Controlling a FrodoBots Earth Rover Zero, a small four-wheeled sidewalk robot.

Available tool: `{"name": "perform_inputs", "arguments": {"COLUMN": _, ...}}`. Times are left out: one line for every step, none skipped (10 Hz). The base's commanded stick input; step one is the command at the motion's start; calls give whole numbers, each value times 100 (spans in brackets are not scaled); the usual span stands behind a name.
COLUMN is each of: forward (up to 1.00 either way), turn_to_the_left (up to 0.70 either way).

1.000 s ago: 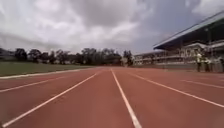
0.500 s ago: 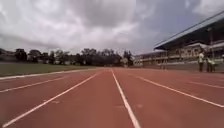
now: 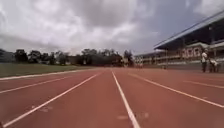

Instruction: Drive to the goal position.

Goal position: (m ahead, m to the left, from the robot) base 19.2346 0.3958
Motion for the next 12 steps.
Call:
{"name": "perform_inputs", "arguments": {"forward": 60, "turn_to_the_left": 0}}
{"name": "perform_inputs", "arguments": {"forward": 60, "turn_to_the_left": 0}}
{"name": "perform_inputs", "arguments": {"forward": 60, "turn_to_the_left": 0}}
{"name": "perform_inputs", "arguments": {"forward": 60, "turn_to_the_left": 0}}
{"name": "perform_inputs", "arguments": {"forward": 60, "turn_to_the_left": 0}}
{"name": "perform_inputs", "arguments": {"forward": 60, "turn_to_the_left": 0}}
{"name": "perform_inputs", "arguments": {"forward": 60, "turn_to_the_left": 0}}
{"name": "perform_inputs", "arguments": {"forward": 60, "turn_to_the_left": 0}}
{"name": "perform_inputs", "arguments": {"forward": 60, "turn_to_the_left": 0}}
{"name": "perform_inputs", "arguments": {"forward": 60, "turn_to_the_left": 0}}
{"name": "perform_inputs", "arguments": {"forward": 60, "turn_to_the_left": 0}}
{"name": "perform_inputs", "arguments": {"forward": 60, "turn_to_the_left": 0}}
